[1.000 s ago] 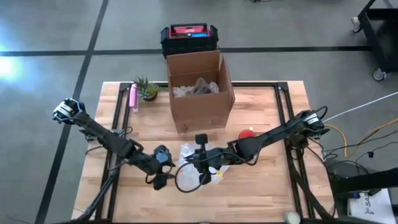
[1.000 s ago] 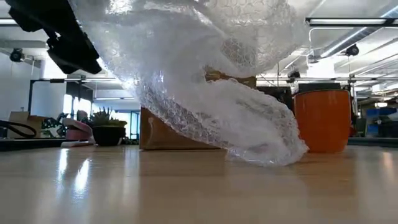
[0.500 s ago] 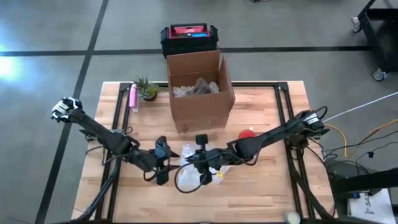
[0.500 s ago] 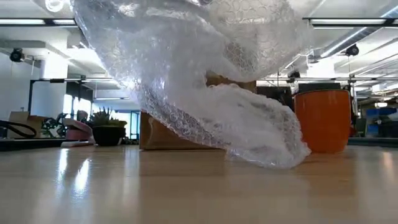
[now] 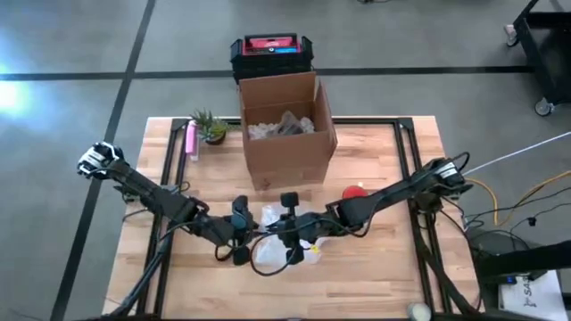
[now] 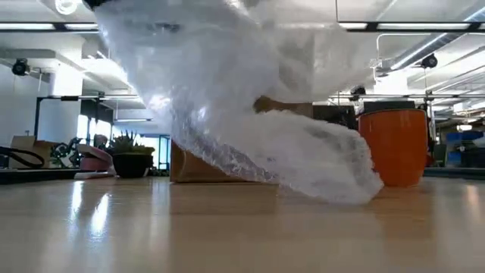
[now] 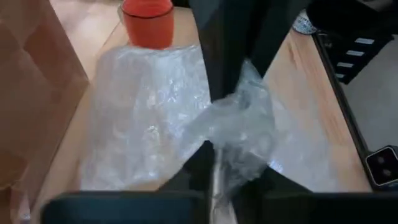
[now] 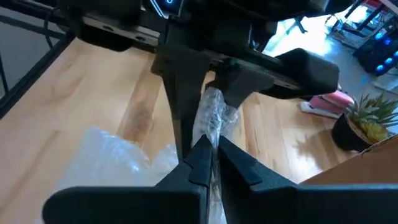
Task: Wrap mug
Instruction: Prepare the transparent bubble wrap
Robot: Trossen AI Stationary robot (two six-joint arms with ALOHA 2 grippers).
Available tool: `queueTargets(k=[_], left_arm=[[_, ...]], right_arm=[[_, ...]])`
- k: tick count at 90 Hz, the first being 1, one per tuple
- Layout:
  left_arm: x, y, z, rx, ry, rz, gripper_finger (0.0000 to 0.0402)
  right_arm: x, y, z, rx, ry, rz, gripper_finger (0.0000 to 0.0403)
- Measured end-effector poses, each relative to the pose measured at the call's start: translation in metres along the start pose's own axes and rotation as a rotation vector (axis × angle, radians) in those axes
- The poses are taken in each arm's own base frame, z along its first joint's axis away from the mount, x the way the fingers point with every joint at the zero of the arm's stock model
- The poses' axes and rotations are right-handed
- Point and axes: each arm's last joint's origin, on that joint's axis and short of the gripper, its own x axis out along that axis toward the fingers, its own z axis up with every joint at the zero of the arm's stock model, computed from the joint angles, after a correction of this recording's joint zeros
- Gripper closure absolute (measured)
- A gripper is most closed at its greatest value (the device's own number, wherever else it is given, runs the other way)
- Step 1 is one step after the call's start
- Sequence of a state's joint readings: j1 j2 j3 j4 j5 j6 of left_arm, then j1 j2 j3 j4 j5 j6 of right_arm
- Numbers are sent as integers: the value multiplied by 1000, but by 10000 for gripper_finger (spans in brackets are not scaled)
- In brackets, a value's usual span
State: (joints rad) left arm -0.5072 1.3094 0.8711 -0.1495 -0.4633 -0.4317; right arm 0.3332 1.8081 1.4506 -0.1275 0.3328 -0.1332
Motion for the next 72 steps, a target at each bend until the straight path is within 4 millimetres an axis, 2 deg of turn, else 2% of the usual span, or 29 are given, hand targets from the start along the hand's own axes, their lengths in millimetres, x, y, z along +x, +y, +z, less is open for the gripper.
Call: queueTargets(k=[11, 23, 35, 43, 50, 72], left_arm=[[-3, 0, 0, -10, 5, -2, 399], [-10, 1, -2, -14, 27, -3, 400], [-16, 0, -1, -12, 26, -12, 401], [-18, 1, 1, -7, 17, -16, 401], [-19, 1, 1, -2, 15, -17, 401], [-18, 1, 0, 4, 20, -15, 401]], right_arm=[[-11, -3, 1, 2, 38, 7, 352], [-43, -14, 4, 96, 131, 12, 288], [-80, -22, -9, 244, 356, 32, 231], [-91, -16, -22, 285, 481, 29, 206], [-87, -3, -38, 260, 520, 46, 191], [-48, 31, -95, 282, 426, 117, 180]])
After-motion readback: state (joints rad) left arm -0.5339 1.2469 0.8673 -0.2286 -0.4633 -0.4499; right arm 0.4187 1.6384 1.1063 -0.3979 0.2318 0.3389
